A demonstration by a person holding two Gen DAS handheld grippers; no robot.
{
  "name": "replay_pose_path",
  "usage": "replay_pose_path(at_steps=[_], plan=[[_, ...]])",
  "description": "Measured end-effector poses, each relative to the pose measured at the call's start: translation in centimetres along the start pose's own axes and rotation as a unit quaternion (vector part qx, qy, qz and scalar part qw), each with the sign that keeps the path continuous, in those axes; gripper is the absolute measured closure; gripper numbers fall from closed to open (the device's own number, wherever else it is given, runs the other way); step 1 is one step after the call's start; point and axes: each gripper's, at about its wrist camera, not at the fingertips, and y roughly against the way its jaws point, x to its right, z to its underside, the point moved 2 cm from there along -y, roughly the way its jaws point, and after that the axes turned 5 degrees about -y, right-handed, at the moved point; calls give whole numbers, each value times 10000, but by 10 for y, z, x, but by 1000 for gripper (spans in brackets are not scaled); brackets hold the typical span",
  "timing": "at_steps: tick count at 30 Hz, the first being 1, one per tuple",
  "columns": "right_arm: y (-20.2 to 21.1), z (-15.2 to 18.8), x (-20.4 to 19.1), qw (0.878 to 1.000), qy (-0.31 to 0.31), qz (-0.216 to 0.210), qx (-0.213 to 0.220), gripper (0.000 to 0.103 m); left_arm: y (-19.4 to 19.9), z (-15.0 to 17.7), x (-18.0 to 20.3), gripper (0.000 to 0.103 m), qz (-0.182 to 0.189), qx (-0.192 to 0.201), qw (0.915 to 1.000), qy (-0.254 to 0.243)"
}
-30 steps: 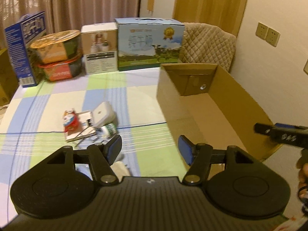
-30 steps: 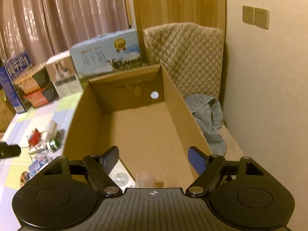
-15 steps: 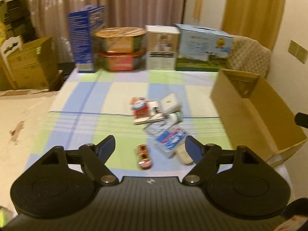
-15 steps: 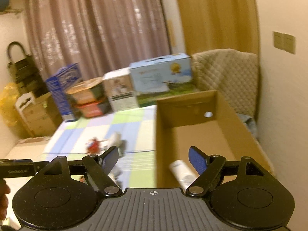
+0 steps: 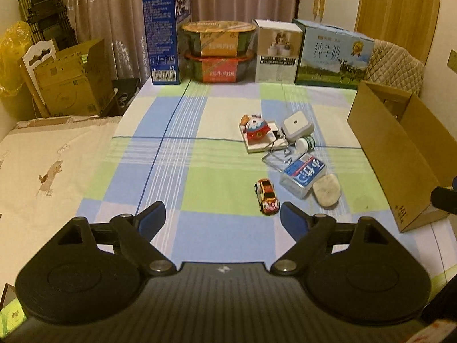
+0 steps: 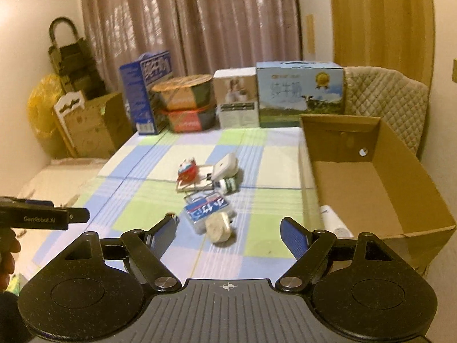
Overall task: Organize rigid objects
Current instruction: 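Open both grippers in the box and withdraw them toward the table, then grasp the white round plug with the right gripper while the left grasps the toy car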
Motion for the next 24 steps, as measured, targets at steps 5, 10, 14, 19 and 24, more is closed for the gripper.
replay_pose_path(at_steps=[5,10,14,19,24], plan=[[-17,9,-12,9998,164,1,-127,25,-15,3,0,15,23,-112,9999,-32],[-34,14,-18,9992,355,47,-181,25,-34,5,0,11,66,-223,9997,-50],[-49,19,-19,9988,421,64,-225,25,-49,6,3,7,93,-307,9994,-127],[-69,27,-21,9976,618,151,-280,25,-69,7,2,1,63,-381,9989,-267],[-96,36,-22,9957,817,225,-362,25,-90,7,-1,1,110,-466,9984,-312]])
